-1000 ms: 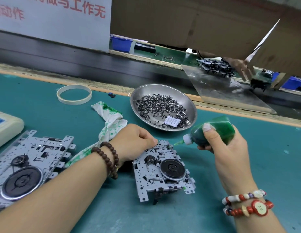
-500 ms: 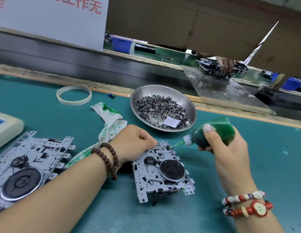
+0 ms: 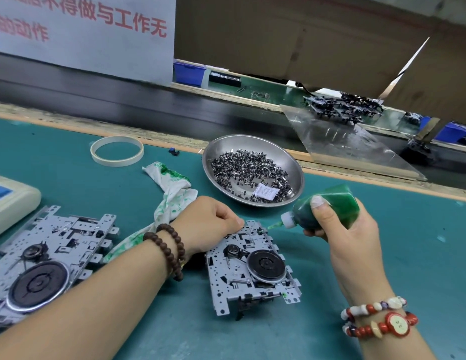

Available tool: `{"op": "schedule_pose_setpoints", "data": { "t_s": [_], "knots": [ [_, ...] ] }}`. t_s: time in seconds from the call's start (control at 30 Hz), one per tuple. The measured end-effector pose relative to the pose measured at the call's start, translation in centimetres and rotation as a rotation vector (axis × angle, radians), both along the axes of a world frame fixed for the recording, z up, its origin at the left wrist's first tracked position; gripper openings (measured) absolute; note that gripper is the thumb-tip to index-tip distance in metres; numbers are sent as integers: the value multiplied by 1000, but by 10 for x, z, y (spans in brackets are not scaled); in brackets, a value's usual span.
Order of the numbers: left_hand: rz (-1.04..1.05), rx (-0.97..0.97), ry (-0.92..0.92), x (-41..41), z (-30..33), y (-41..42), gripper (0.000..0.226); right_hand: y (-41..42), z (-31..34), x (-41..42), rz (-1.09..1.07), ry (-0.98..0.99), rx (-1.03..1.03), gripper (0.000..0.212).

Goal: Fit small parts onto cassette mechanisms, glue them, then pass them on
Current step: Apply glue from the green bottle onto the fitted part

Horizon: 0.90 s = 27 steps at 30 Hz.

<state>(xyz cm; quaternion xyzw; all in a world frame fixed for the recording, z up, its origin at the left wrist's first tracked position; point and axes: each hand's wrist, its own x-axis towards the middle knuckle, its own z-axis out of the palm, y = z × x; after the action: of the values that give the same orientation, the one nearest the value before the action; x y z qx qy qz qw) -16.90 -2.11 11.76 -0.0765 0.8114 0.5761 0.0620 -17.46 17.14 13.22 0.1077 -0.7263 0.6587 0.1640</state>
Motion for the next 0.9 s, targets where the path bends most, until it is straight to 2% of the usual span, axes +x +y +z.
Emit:
{"op": "schedule_pose_setpoints", "data": {
  "t_s": [0.33,0.53,0.7,0.9],
  "knots": [
    [-9,5,10,-1,-2,-1,20,4,2,0,-31,-27,-40,27],
    [-15,-64,103,2,-4,1,16,0,3,0,52,-138,-272,20],
    [-20,-120,162,3,-6,3,16,-13,-1,10,242,-207,-186,22],
    [-36,-145,166,0,-8,2,19,-15,-5,11,260,-248,-69,17]
  ]
}}
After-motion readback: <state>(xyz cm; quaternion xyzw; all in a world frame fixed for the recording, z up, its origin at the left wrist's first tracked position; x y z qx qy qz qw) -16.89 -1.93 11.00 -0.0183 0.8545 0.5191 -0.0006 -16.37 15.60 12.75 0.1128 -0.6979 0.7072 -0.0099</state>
